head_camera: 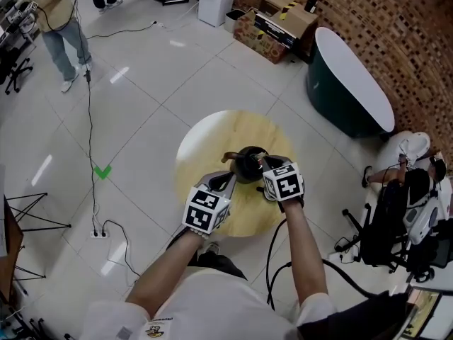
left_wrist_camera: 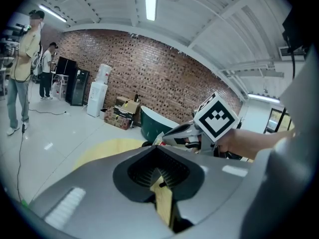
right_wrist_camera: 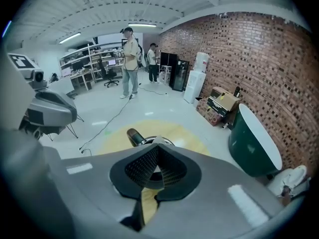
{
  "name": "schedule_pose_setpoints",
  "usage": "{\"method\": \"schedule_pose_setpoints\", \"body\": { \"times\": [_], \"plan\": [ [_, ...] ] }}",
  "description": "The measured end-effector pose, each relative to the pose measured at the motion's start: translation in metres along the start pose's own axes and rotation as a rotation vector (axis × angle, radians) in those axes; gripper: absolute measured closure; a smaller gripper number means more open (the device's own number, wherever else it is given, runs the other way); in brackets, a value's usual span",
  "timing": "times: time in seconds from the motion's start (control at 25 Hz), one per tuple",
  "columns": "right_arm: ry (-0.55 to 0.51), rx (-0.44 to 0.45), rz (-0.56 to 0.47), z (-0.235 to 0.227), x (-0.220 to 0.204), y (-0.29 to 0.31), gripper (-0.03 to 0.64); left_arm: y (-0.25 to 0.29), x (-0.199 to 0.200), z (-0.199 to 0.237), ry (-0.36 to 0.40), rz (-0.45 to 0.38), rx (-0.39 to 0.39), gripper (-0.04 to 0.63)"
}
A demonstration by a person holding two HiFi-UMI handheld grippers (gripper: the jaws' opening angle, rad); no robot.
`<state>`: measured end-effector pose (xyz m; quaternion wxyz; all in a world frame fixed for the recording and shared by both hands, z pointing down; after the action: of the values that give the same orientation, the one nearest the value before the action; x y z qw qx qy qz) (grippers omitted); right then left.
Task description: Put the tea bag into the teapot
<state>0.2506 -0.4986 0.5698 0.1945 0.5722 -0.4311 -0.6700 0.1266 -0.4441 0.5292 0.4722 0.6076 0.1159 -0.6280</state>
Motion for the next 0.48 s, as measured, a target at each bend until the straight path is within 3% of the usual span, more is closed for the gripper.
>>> {"method": "schedule_pose_setpoints", "body": {
  "times": [0.44, 0.48],
  "plan": [
    [-0.012, -0.001, 0.084, -0.005, -0.019, 0.035, 0.61, -0.002, -0.007, 0.002, -0.024, 0.001, 0.008, 0.583],
    [-0.005, 0.0, 0.082, -0.006, -0.02, 0.037, 0.583, -0.002, -0.008, 0.003, -0.025, 0.002, 0.009, 0.583]
  ]
}}
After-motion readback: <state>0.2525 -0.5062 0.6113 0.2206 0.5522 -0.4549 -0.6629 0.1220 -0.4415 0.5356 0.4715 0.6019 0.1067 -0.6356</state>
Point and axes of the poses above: the fingertips, and each gripper's own axes: y forward along the fingers, z to its left, x out of its top, the point moved 2 cm from there along -y, backward along the fingers, and after that the axes turned 9 degrees about y, right-handed, at the moved point
